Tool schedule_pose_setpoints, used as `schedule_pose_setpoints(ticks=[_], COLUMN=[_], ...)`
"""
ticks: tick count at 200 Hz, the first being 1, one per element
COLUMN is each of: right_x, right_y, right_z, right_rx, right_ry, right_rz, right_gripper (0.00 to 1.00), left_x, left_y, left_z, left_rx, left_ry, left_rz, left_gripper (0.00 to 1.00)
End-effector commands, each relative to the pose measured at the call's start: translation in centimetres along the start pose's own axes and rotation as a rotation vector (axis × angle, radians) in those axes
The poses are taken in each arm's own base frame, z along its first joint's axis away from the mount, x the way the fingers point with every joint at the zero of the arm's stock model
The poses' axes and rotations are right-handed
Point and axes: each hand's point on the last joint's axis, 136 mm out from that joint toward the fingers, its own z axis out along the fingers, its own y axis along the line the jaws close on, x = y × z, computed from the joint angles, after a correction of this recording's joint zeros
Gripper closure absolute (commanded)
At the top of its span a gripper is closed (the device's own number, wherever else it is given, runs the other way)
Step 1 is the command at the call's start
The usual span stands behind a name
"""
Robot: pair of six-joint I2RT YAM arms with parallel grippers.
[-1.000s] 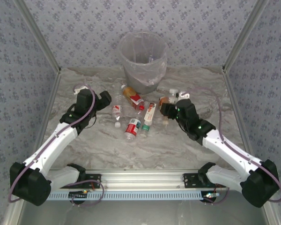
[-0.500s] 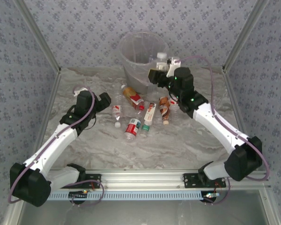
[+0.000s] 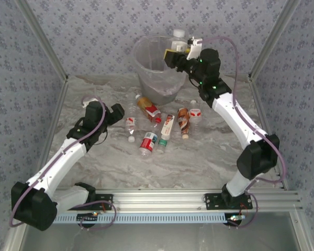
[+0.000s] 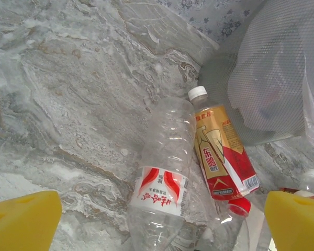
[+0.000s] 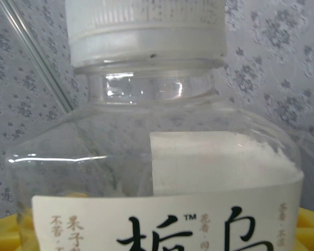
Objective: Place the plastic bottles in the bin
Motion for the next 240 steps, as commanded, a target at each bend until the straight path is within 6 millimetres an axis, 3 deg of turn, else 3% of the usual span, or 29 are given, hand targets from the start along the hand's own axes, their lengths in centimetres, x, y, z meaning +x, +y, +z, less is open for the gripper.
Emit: schedule_pose_setpoints(ticks=[1,36,72,118,181,240], right_x=[-3.6,-4.5,-2.3,-1.2,5.1,10.3], right_y=[1.7,0.6,-1.1,-2.9,-4.2,-4.9], right_z=[0.8,2.6,5.0,8.8,12.5,12.7], right_rx=[-0.071,-0.016,0.019,0.050,0.043,0.028], right_ry=[-0.095,-0.118,-0.049,-0.033,0.148,0.305], right_rz=[-0.080,-0.152,-0.198,-0.210,-0.232,-0.215], right_gripper=[0.97,0.92,0.85,0.81,0.73,0.66], left_x=[-0.4,-0.3,-0.2,0.1,0.3,0.4], left_y=[-0.6,-0.3,-0.1,0.2,1.0,1.1], left_z=[-0.1,-0.5,-0.8,-0.6,-0.8,-0.5], left_rx=[0.031,0.031,0.031,0.024,-0.005,-0.014], left_ry=[-0.005,-0.012,-0.020,-0.009,-0.016,-0.008], left_rz=[-0.029,-0.039,-0.043,-0.045,-0.032,-0.026], left_gripper=[0.01,0.01,0.01,0.01,0.01,0.01])
